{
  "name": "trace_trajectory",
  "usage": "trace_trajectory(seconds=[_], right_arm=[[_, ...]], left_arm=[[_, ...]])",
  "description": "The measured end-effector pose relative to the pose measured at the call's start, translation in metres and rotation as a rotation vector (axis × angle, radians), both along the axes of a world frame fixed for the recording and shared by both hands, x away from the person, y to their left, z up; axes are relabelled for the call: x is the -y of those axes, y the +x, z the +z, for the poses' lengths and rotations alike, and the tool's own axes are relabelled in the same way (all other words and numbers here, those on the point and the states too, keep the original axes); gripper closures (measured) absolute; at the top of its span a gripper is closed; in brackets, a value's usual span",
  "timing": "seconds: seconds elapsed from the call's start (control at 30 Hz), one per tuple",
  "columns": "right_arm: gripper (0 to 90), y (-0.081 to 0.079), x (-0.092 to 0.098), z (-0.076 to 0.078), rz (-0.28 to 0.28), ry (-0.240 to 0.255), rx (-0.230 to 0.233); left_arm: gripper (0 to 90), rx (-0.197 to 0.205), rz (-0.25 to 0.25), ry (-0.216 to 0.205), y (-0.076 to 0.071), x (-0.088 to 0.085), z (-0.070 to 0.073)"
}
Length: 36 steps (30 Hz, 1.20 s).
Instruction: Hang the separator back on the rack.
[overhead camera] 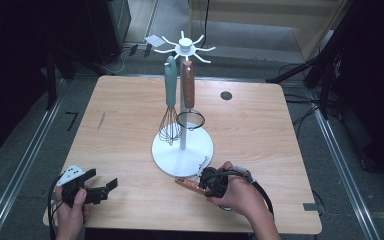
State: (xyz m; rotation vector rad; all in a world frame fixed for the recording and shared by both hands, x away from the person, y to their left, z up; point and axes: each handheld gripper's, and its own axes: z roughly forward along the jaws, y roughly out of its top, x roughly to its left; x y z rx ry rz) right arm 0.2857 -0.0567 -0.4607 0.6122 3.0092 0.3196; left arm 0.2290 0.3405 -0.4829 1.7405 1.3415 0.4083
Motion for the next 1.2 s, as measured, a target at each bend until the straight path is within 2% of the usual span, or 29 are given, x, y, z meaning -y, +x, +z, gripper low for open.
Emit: trace_trajectory(seconds=[0.17,0.2,0.3,0.37,0.43,0.47,0.6,0.7,1.0,1.13,1.2], right_arm=[[70.9,-0.004,-0.001,0.0,-0.031,0.011,0.004],[70.9,-0.004,0.0,0.0,-0.018,0.016,0.01],[71.0,-0.008,0.004,-0.001,-0.003,0.043,0.033],[71.0,-0.011,0.006,-0.001,-0.003,0.034,0.063],[71.0,-0.016,0.009,0.002,0.004,0.054,0.063],[71.0,-0.017,0.013,0.004,0.017,0.068,0.078],[71.0,-0.02,0.025,0.01,-0.011,0.116,0.09],[71.0,-0.018,0.038,0.017,-0.05,0.189,0.107],[71.1,-0.011,0.056,0.026,-0.193,0.318,0.17],[71.1,-0.008,0.06,0.026,-0.242,0.347,0.205],[71.1,-0.006,0.061,0.025,-0.272,0.35,0.211]], left_arm=[[1.7,-0.002,0.002,-0.008,0.001,-0.001,0.0],[1.7,-0.002,0.003,-0.007,0.001,-0.001,0.0],[1.7,-0.001,0.003,-0.007,0.0,-0.001,0.0],[1.7,-0.001,0.006,-0.014,0.0,-0.001,0.0],[1.7,-0.003,0.007,-0.017,0.001,-0.002,0.0],[1.7,-0.003,0.007,-0.017,0.001,-0.002,0.0],[1.7,-0.004,0.006,-0.016,0.001,-0.002,0.0],[1.7,-0.003,0.006,-0.014,0.001,-0.002,0.0],[1.7,0.004,0.008,-0.014,0.001,-0.001,0.0],[1.7,0.007,0.017,-0.008,0.001,-0.002,0.0],[1.7,0.015,0.036,-0.001,0.001,-0.002,0.001]])
